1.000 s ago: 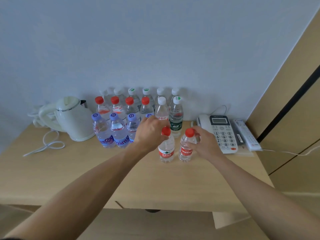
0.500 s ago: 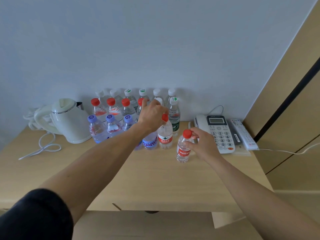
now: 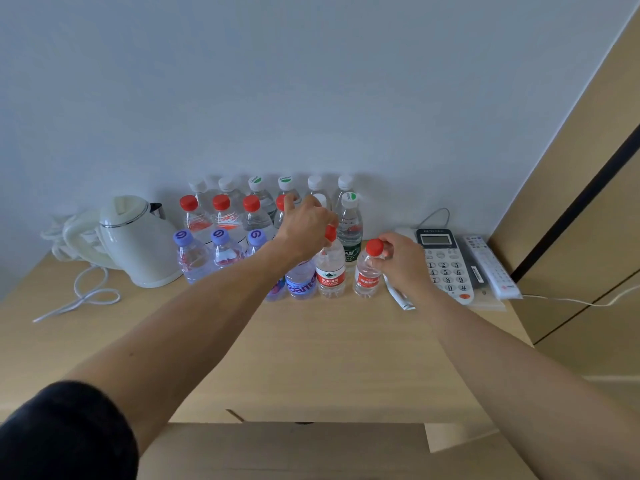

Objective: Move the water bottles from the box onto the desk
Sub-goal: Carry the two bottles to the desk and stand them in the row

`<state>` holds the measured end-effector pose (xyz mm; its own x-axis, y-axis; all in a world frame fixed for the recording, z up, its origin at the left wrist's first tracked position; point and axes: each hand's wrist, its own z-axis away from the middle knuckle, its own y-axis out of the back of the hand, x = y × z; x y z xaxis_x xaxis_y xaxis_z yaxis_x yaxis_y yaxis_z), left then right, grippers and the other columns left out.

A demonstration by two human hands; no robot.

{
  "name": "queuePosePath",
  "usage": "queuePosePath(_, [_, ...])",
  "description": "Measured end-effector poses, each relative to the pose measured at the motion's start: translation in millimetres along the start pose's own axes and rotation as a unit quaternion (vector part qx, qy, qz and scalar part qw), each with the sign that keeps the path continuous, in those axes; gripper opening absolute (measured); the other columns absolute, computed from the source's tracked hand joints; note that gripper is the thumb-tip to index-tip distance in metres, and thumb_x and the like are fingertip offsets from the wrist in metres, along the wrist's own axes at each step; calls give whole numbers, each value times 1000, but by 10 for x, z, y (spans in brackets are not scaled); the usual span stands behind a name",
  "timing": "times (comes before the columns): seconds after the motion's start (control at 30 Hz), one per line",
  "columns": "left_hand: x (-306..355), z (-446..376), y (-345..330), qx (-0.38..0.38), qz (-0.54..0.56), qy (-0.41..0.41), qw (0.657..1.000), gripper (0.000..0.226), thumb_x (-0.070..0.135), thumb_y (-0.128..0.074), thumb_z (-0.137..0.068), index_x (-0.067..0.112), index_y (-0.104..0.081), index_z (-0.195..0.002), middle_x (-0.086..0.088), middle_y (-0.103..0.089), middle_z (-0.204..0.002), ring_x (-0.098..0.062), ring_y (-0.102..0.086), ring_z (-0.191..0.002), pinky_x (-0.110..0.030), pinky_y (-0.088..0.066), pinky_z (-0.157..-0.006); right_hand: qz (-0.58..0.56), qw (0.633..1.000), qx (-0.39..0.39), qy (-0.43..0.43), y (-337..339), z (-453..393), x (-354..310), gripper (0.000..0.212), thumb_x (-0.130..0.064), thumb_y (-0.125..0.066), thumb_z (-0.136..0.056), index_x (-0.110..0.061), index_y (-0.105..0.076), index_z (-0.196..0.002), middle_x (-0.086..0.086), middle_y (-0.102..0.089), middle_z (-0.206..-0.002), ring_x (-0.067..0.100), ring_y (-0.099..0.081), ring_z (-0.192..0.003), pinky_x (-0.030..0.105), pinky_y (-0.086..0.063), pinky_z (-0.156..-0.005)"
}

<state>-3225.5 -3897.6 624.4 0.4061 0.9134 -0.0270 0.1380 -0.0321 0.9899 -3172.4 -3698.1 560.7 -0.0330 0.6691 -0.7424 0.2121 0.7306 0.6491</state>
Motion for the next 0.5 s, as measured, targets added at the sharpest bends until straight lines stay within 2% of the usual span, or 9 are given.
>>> queuePosePath(0.1, [9,-25,-1,-7,-4,-3,1000,33,28,-75,-88,30,-70,-120,-4,-64,-118,-24,-44,-128,-53,-18,-113,1,1000,-8,-11,-27,-100,-29,31,-9,-82,-72,-12,-70,-101,3,-67,-85,25,-61,-88,37,-49,-79])
queuePosePath(0.2, [2,-50,-4,-17,1,-9,1000,34,24,-74,-89,29,-69,-122,-5,-63,-119,-23,-43,-129,-55,-17,-114,3,1000,-19,-12,-69,-168,-59,30,-11,-81,-74,-12,-70,-101,10,-70,-90,27,-63,-89,41,-50,-82])
queuePosePath(0.27, [4,-61,4,-21,1,-13,1000,35,21,-73,-89,28,-69,-123,-5,-63,-118,-23,-43,-129,-55,-16,-114,9,1000,-25,-3,-98,-205,-83,30,-12,-82,-74,-10,-70,-102,9,-71,-91,25,-64,-88,35,-49,-80])
queuePosePath(0.33, [-3,-64,1,-26,2,-16,1000,34,20,-72,-89,27,-69,-122,-5,-63,-118,-22,-43,-129,-56,-15,-114,11,1000,-27,-1,-126,-226,-103,30,-12,-83,-74,-10,-71,-101,5,-73,-91,19,-63,-83,19,-45,-72])
queuePosePath(0.4, [-16,-72,-7,-28,2,-15,999,35,20,-72,-90,28,-68,-123,-5,-63,-118,-22,-43,-129,-57,-15,-115,6,1000,-28,-4,-137,-239,-124,30,-12,-83,-74,-11,-71,-101,0,-71,-89,11,-60,-78,4,-34,-62])
queuePosePath(0.5, [-35,-84,-17,-33,-3,-18,999,35,25,-73,-90,29,-67,-124,-4,-64,-118,-23,-44,-128,-56,-18,-113,-1,999,-31,-16,-140,-246,-126,32,-12,-84,-74,-10,-71,-103,-3,-69,-89,10,-59,-79,2,-32,-61])
